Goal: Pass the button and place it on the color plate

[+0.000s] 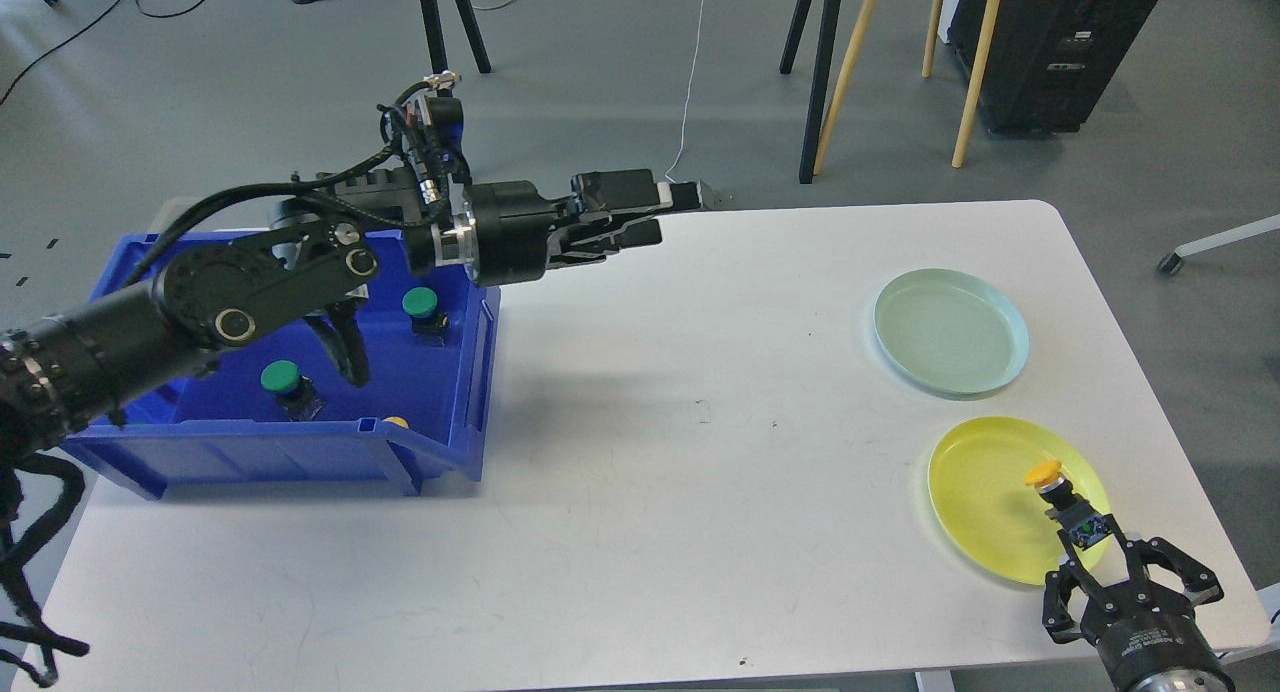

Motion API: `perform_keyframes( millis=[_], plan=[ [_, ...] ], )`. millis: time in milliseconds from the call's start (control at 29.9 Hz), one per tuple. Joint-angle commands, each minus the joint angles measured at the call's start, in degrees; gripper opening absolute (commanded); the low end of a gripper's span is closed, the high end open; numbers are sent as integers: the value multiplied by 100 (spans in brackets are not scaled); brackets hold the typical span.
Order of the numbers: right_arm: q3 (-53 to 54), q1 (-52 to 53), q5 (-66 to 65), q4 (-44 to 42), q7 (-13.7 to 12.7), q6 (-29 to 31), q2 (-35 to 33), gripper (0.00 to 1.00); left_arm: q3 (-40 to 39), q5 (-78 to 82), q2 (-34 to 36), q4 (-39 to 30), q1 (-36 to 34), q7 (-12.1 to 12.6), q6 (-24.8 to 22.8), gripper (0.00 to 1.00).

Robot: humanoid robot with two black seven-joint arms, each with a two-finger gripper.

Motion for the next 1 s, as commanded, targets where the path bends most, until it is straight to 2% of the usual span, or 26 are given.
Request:
perform_keyframes(
  millis=[0, 33, 67, 100, 301, 434, 568, 735, 969],
  plan=[
    [-36, 35, 3, 61, 7, 48, -11, 59, 472, 923, 706, -96, -174, 0, -18, 87],
    [-10, 35, 3, 96, 7, 57, -10, 71, 490, 1265, 899, -96, -174, 0, -44, 87],
    [26, 43, 3, 132, 7, 57, -2, 94, 498, 1617, 1110, -122, -165, 0, -76, 88],
    [35, 52, 3, 158, 7, 74, -2, 100, 516, 1890, 1277, -183, -148, 0, -76, 89],
    [228, 560, -6, 422, -10, 101, -203, 100, 543, 3428, 2016, -211, -86, 0, -76, 89],
    [246, 1167, -6, 659, -10, 92, -616, 100, 551, 4071, 2149, 157, -60, 0, -76, 89],
    [246, 1686, -6, 738, -19, 92, -819, 100, 543, 4450, 1966, 992, 177, 0, -76, 89],
    [166, 2047, -15, 686, -37, 57, -968, 100, 551, 4459, 1430, 1617, 528, 0, -76, 89],
    [219, 2100, 3, 686, -37, 74, -1320, 100, 551, 4459, 1235, 1758, 836, 0, -27, 89]
  ],
)
